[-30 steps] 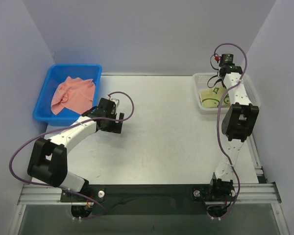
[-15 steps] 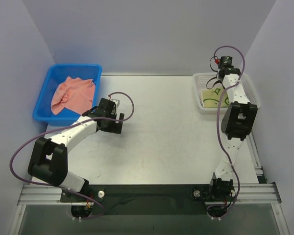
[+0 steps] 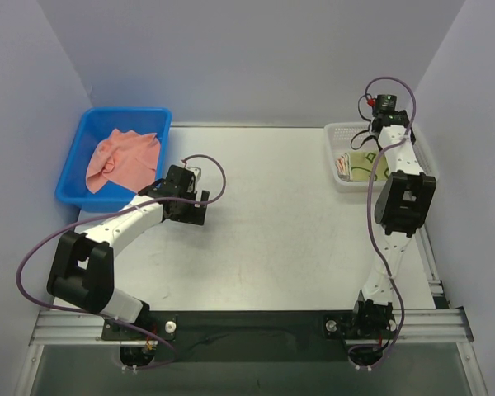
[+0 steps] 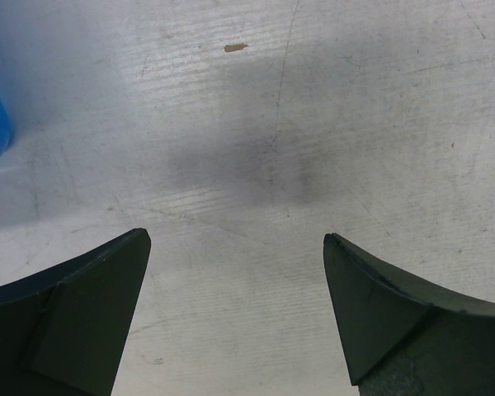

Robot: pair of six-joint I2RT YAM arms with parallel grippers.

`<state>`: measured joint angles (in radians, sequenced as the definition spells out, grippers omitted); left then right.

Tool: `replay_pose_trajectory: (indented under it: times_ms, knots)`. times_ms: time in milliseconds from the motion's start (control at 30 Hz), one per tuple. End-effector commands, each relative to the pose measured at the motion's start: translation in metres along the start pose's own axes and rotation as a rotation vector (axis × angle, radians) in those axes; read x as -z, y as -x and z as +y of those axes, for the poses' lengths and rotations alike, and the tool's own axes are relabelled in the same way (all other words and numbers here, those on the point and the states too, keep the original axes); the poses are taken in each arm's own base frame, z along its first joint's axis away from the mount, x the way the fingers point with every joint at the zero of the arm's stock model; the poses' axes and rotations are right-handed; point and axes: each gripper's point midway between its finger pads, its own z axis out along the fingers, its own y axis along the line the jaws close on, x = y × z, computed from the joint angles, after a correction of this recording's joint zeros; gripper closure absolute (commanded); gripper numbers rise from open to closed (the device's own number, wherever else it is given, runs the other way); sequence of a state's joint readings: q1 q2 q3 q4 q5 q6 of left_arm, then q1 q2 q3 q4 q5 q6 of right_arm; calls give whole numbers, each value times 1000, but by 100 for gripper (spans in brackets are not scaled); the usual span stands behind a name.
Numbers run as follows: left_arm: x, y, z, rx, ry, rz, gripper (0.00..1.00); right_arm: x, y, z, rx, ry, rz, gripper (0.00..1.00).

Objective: Fold and stack the towels
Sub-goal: Neatly place the folded towel into the bin, then grab crumpled towel

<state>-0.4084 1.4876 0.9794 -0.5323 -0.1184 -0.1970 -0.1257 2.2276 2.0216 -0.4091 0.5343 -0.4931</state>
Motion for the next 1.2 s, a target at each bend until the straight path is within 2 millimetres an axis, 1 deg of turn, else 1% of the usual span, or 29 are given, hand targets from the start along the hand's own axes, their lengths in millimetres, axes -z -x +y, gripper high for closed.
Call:
replay_pose_trajectory:
  times_ms: [0,100,200,233,300,333,367,400,433,467,500,533,600,633,667,700,733,767,833,867,900,933,967,1000,1033,1067,1100,1133,1167]
  knots:
    - [4,20,-3,-2,-20,-47,3,2,-1,-13,-30,-51,4,35]
    - [4,20,-3,-2,-20,-47,3,4,-1,-18,-90,-82,8,19]
    - [7,22,-5,2,-30,-56,2,18,4,-34,-176,-130,-11,16]
    - [8,23,-5,6,-32,-60,3,28,8,-46,-210,-145,-32,16]
    - [12,26,-8,11,-49,-73,3,39,10,-51,-255,-150,-51,15]
    - [13,27,-10,17,-58,-82,3,55,14,-61,-302,-151,-84,14]
    - [15,29,-12,23,-70,-90,3,63,16,-63,-322,-146,-102,13]
    - [21,35,-15,35,-94,-113,3,73,21,-59,-335,-120,-129,10]
    - [26,42,-19,53,-111,-135,2,91,22,-64,-391,-99,-163,9]
    - [32,48,-22,63,-130,-156,2,101,23,-61,-416,-78,-181,3]
    - [42,56,-27,69,-157,-186,3,111,29,-52,-442,-10,-221,1]
    - [52,68,-29,85,-167,-216,3,126,25,-51,-476,35,-249,0]
    - [69,81,-28,94,-172,-266,2,141,30,-32,-581,181,-293,0]
    - [80,91,-27,93,-171,-290,2,154,29,-31,-619,228,-315,0]
    - [86,94,-24,98,-164,-299,2,154,22,-13,-660,291,-291,2]
    - [93,99,-20,104,-156,-316,3,157,18,-4,-676,334,-285,3]
    - [98,101,-12,121,-145,-316,2,167,20,7,-694,417,-298,4]
    - [105,107,-8,136,-147,-334,2,165,11,23,-688,462,-269,7]
    - [115,109,2,175,-140,-347,3,173,9,38,-721,544,-264,11]
    - [119,110,14,203,-122,-357,3,166,2,47,-719,549,-241,20]
    - [127,110,16,215,-142,-375,3,165,2,51,-724,567,-244,26]
    - [129,108,19,229,-138,-379,3,157,7,55,-734,576,-252,32]
    - [130,106,22,236,-135,-382,3,149,8,56,-752,586,-240,44]
    - [131,99,25,244,-131,-382,3,145,13,54,-769,595,-244,48]
    - [131,95,27,247,-125,-378,3,130,14,63,-782,609,-212,52]
    - [130,90,28,251,-122,-374,3,123,17,65,-785,622,-209,60]
    - [128,82,31,257,-113,-363,3,118,25,63,-791,618,-222,64]
    - [127,78,31,260,-112,-360,3,105,24,74,-783,618,-196,68]
    - [126,75,33,263,-105,-357,3,98,27,78,-782,621,-190,74]
